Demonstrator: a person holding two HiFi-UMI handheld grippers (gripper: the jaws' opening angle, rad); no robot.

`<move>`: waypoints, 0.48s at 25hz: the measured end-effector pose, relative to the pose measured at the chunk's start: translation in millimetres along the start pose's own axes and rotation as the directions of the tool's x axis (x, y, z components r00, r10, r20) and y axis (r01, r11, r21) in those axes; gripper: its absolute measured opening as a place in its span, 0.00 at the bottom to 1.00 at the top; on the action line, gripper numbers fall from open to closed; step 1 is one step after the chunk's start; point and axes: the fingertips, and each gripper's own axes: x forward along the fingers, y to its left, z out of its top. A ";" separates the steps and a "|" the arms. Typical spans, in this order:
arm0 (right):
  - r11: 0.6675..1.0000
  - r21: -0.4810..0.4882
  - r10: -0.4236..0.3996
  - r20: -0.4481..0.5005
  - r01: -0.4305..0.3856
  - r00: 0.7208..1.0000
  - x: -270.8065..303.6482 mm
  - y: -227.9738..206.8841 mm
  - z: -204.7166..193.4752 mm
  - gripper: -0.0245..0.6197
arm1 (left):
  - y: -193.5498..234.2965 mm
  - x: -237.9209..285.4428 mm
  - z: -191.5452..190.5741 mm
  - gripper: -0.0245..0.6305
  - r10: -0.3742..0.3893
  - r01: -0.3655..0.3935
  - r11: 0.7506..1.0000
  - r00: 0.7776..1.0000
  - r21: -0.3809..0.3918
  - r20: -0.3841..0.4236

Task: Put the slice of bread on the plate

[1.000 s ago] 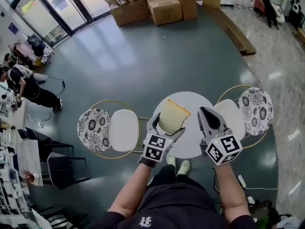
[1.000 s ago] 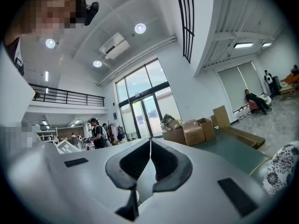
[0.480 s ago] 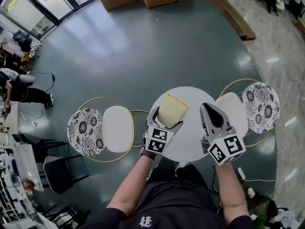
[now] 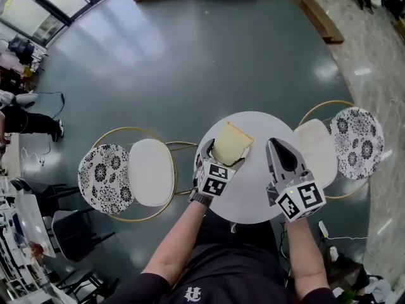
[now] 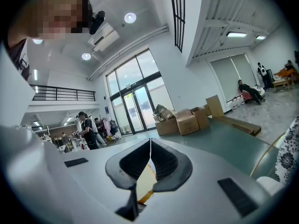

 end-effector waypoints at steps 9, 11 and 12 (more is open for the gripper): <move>1.000 -0.001 -0.008 0.008 0.008 1.000 7.5 -17.2 -17.4 0.05 | 2.9 48.0 -39.6 0.84 -0.011 0.018 0.999 0.988 0.044 -0.152; 1.000 0.003 -0.011 0.006 0.011 1.000 7.0 -20.2 -22.0 0.05 | 4.2 55.6 -47.6 0.84 -0.003 0.015 0.998 0.983 0.061 -0.186; 1.000 0.006 -0.012 0.005 0.012 1.000 6.6 -21.3 -24.3 0.05 | 4.9 58.2 -51.2 0.84 0.000 0.013 0.998 0.980 0.065 -0.200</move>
